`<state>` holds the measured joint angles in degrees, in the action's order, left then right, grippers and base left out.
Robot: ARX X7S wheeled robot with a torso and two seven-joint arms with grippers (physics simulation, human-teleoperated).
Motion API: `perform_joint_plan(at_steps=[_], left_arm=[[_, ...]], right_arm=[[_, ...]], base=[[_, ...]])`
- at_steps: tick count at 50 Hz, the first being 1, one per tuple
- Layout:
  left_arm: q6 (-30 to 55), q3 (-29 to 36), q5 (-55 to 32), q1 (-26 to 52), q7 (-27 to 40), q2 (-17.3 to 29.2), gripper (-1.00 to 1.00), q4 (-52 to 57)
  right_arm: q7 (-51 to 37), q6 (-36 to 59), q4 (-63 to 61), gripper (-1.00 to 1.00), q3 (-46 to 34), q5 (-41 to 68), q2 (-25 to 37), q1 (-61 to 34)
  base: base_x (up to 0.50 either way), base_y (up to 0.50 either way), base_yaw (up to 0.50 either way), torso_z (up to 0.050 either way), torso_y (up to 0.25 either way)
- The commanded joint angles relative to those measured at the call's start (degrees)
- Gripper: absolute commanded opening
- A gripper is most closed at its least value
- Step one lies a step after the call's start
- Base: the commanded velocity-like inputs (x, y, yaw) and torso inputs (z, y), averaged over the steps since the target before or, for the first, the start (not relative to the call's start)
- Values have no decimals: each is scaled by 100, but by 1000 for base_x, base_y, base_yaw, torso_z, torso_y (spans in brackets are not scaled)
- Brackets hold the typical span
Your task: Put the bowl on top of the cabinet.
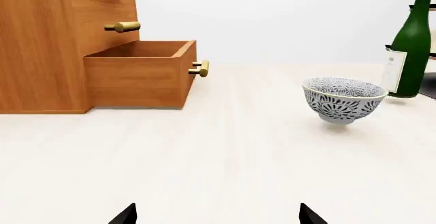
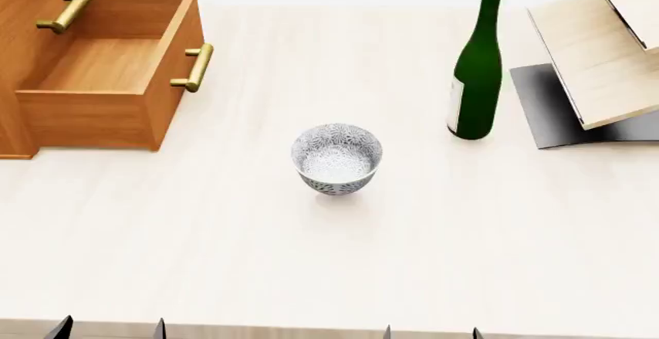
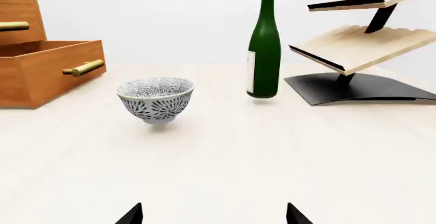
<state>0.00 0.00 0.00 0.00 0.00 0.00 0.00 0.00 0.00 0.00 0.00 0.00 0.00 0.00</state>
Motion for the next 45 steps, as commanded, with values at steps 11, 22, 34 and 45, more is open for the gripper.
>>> perform_joint_plan(at_steps=[11, 22, 34, 45], left_arm=[[-37, 272, -380, -15, 277, 260, 100, 41], [-75, 382, -494, -9, 400, 363, 100, 29], [269, 188, -926, -109, 630, 417, 100, 459], [679, -414, -1061, 45, 1164, 800, 100, 1606]], right_arm=[[-217, 255, -24, 100, -315, 354, 261, -23], [-310, 299, -46, 100, -447, 481, 373, -26], [-371, 1245, -426, 100, -487, 801, 478, -60], [-717, 2729, -2065, 100, 374, 1582, 949, -590]], base=[[0, 0, 0, 0, 0], [0, 0, 0, 0, 0], [0, 0, 0, 0, 0], [0, 0, 0, 0, 0]])
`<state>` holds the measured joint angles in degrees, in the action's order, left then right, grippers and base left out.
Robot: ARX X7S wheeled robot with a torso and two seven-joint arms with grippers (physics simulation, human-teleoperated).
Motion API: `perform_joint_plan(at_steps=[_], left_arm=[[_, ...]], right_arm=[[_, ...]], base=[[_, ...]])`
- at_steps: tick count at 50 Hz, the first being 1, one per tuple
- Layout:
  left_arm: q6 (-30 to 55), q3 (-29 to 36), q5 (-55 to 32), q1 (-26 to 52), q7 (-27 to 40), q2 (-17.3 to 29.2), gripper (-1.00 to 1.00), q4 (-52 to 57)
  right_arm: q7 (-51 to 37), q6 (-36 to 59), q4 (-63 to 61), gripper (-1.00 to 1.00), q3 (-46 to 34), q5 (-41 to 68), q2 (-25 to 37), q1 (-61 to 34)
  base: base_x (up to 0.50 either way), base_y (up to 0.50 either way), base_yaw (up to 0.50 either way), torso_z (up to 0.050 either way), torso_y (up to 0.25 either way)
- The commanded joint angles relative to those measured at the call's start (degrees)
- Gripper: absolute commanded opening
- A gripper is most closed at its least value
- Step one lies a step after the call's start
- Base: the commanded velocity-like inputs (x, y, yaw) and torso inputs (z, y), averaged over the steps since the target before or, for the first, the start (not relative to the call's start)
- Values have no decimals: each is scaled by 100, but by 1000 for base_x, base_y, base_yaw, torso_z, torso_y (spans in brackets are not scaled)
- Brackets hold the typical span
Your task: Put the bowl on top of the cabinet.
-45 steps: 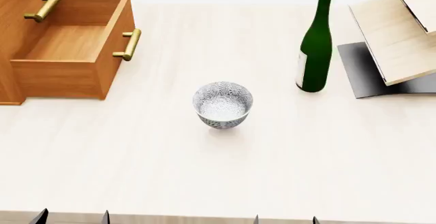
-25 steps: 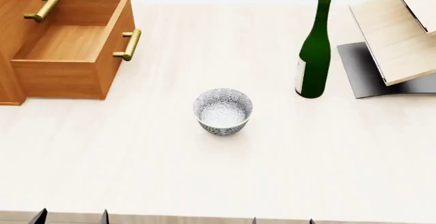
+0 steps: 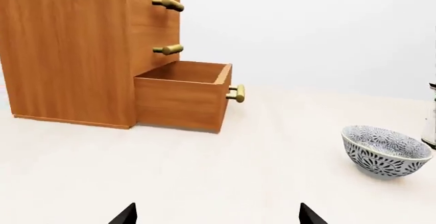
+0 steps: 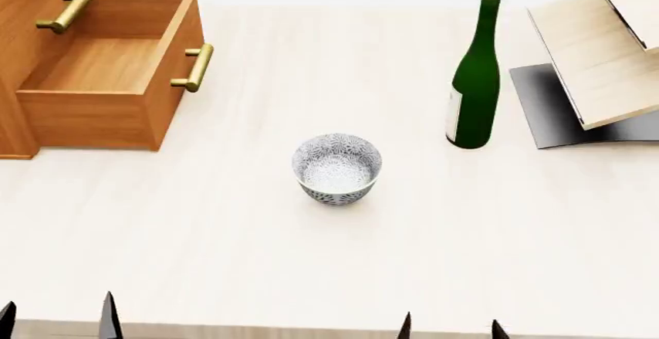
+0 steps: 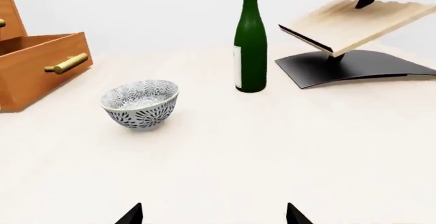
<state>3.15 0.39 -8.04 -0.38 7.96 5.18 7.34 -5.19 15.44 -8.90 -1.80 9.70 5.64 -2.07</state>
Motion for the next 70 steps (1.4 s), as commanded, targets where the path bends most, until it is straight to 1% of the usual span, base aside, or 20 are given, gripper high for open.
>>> perform_joint_plan(at_steps=[1, 3, 8, 10, 13, 15, 16, 18, 21, 23, 26, 30, 33, 38, 44, 49, 55, 57, 63, 70], left_arm=[[484, -527, -262, 131, 390, 398, 100, 1115], [749, -728, -431, 231, 460, 513, 100, 1481], [1086, -991, -636, 317, 522, 735, 100, 1983], [1268, -1282, -1022, 381, 571, 736, 100, 2178], [1321, -1393, -1047, 389, 598, 842, 100, 2297], [1378, -1624, -1256, 401, 630, 878, 100, 2404], [1427, -1822, -1408, 413, 664, 921, 100, 2485], [1426, -1936, -1442, 391, 648, 1009, 100, 2523], [1619, -2378, -1881, 359, 719, 1069, 100, 2632], [1623, -2714, -1981, 264, 743, 1187, 100, 2678], [1581, -3023, -2091, 151, 755, 1237, 100, 2699], [1452, -3417, -2459, -49, 473, 1356, 100, 2758], [1282, -3666, -2650, -178, 330, 1334, 100, 2807], [1068, -3807, -2823, -286, 155, 1251, 100, 2847], [997, -4050, -3106, -305, 192, 1158, 100, 2804], [914, -4310, -3281, -411, 234, 1060, 100, 2775], [905, -4478, -3432, -443, 302, 1049, 100, 2782], [875, -4491, -3457, -440, 298, 1012, 100, 2747], [869, -4458, -3416, -454, 292, 1029, 100, 2750], [857, -4451, -3417, -461, 286, 1042, 100, 2736]], right_arm=[[-216, 1403, -1452, 100, 647, 660, 554, -524], [-277, 1850, -1852, 100, 1018, 976, 726, -705], [-424, 2370, -2312, 100, 1630, 1361, 1008, -1019], [-465, 2544, -2460, 100, 1891, 1502, 1141, -1129], [-456, 2557, -2446, 100, 2148, 1561, 1262, -1128], [-462, 2495, -2427, 100, 2266, 1514, 1330, -1064], [-459, 2505, -2380, 100, 2541, 1636, 1341, -1056], [-395, 2511, -2378, 100, 2848, 1851, 1341, -1035], [-374, 2594, -2390, 100, 3340, 2112, 1404, -980], [-338, 2661, -2441, 100, 3688, 2266, 1514, -908], [-222, 2640, -2490, 100, 3910, 2342, 1620, -765], [-51, 2502, -2481, 100, 4399, 2495, 1686, -583], [93, 2554, -2461, 100, 4900, 2807, 1731, -447], [279, 2513, -2536, 100, 5507, 3183, 1727, -288], [403, 2375, -2540, 100, 5827, 3207, 1728, -121], [453, 2449, -2463, 100, 6525, 3876, 1624, -149], [650, 2371, -2470, 100, 6685, 4004, 1562, -27], [582, 2577, -2454, 100, 6758, 4314, 1588, -39], [705, 2559, -2488, 100, 6675, 4341, 1537, 19], [762, 2518, -2501, 100, 6462, 4156, 1540, 58]], base=[[0, 0, 0, 0, 0], [0, 0, 0, 0, 0], [0, 0, 0, 0, 0], [0, 0, 0, 0, 0], [0, 0, 0, 0, 0], [0, 0, 0, 0, 0], [0, 0, 0, 0, 0], [0, 0, 0, 0, 0], [0, 0, 0, 0, 0], [0, 0, 0, 0, 0], [0, 0, 0, 0, 0], [0, 0, 0, 0, 0], [0, 0, 0, 0, 0], [0, 0, 0, 0, 0], [0, 0, 0, 0, 0], [0, 0, 0, 0, 0], [0, 0, 0, 0, 0], [0, 0, 0, 0, 0], [0, 109, 0, 0, 0], [0, 499, 0, 0, 0]])
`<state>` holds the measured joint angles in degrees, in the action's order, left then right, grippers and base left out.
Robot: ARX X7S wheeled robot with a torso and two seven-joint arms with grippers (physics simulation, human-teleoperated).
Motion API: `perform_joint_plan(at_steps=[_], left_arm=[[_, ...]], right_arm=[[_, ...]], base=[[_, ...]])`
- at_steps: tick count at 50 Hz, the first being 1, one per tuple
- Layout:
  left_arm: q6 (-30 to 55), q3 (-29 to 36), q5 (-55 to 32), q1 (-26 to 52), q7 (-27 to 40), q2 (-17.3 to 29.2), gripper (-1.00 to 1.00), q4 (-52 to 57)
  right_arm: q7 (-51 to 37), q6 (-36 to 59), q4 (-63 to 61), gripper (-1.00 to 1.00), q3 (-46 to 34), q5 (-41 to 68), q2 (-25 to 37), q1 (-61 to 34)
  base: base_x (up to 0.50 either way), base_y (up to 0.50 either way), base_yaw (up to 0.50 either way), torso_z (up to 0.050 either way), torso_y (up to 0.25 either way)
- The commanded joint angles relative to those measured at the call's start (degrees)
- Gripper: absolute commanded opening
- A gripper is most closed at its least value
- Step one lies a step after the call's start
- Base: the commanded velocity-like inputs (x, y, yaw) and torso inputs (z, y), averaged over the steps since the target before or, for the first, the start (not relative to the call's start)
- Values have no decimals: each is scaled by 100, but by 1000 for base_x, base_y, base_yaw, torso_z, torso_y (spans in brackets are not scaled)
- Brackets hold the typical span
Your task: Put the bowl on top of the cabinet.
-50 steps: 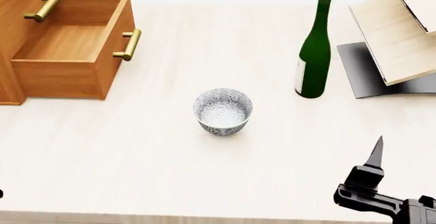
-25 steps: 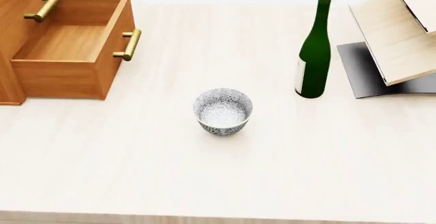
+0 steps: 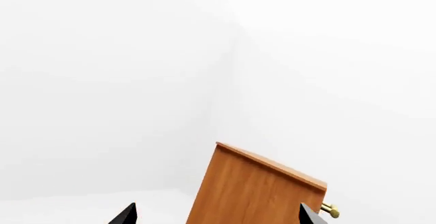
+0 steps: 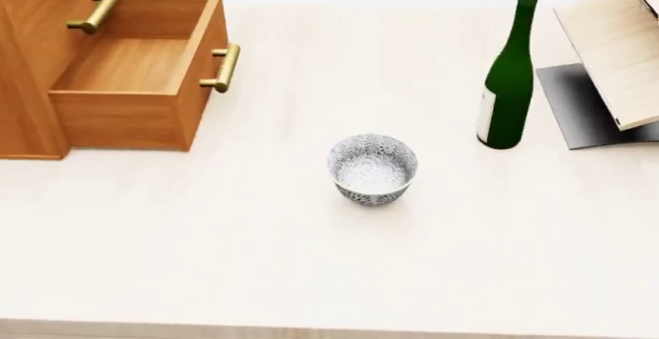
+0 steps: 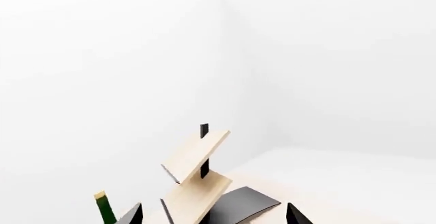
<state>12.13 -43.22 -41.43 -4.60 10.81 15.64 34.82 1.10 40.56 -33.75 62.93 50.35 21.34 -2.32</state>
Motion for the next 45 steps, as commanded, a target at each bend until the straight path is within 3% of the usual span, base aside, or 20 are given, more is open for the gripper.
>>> perform_joint_plan(at_steps=[1, 45], left_arm=[[-40, -85, -83, -37, 2, -2, 100, -10], [-88, -58, -264, -90, 6, -22, 100, -84]], right_arm=[[171, -22, -3, 100, -62, 41, -49, 99], [243, -83, 35, 100, -555, -197, -105, 167]], base=[[0, 500, 0, 0, 0], [0, 500, 0, 0, 0]])
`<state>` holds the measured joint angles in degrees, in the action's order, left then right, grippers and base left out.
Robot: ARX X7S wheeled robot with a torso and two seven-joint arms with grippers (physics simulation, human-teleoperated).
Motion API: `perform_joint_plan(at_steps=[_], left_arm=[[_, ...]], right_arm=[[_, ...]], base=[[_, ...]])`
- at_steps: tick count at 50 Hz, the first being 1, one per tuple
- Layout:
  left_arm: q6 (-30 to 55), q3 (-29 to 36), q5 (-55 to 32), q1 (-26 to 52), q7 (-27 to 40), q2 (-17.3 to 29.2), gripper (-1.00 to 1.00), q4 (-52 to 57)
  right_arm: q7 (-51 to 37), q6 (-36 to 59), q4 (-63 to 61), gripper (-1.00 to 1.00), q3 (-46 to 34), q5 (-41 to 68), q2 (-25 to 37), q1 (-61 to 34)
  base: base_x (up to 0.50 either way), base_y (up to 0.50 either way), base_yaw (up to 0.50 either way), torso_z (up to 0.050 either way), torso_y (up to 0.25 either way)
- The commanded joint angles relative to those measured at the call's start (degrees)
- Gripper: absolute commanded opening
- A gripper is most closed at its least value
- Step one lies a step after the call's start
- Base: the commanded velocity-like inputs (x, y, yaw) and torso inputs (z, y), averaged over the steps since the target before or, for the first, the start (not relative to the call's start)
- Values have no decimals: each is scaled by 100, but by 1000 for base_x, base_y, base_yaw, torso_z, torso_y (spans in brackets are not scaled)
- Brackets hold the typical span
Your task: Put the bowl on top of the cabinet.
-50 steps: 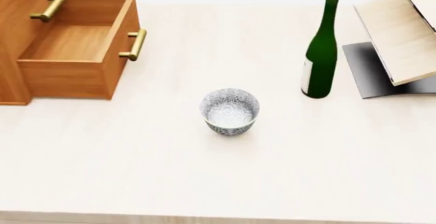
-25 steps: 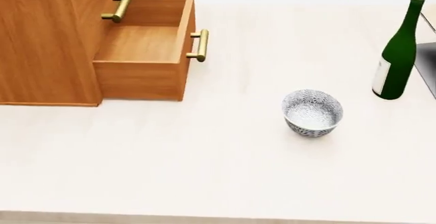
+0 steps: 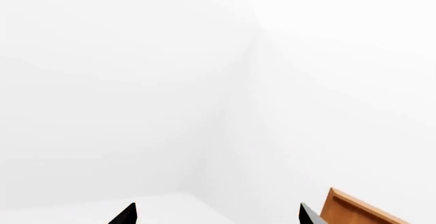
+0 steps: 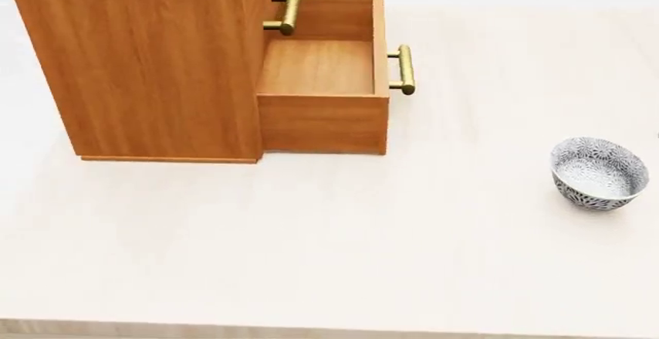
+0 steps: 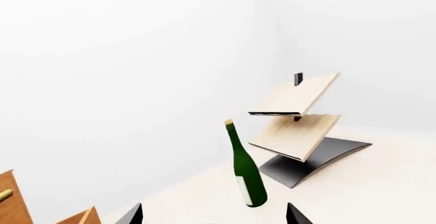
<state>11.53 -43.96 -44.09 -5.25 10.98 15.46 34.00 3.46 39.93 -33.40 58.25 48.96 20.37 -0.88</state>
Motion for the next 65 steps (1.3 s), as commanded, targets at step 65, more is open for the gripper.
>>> perform_joint_plan(at_steps=[65], left_arm=[[-120, 61, -40, -105, 39, 29, 100, -3]], right_arm=[[266, -136, -32, 100, -473, -124, 0, 241]], base=[[270, 17, 0, 0, 0]])
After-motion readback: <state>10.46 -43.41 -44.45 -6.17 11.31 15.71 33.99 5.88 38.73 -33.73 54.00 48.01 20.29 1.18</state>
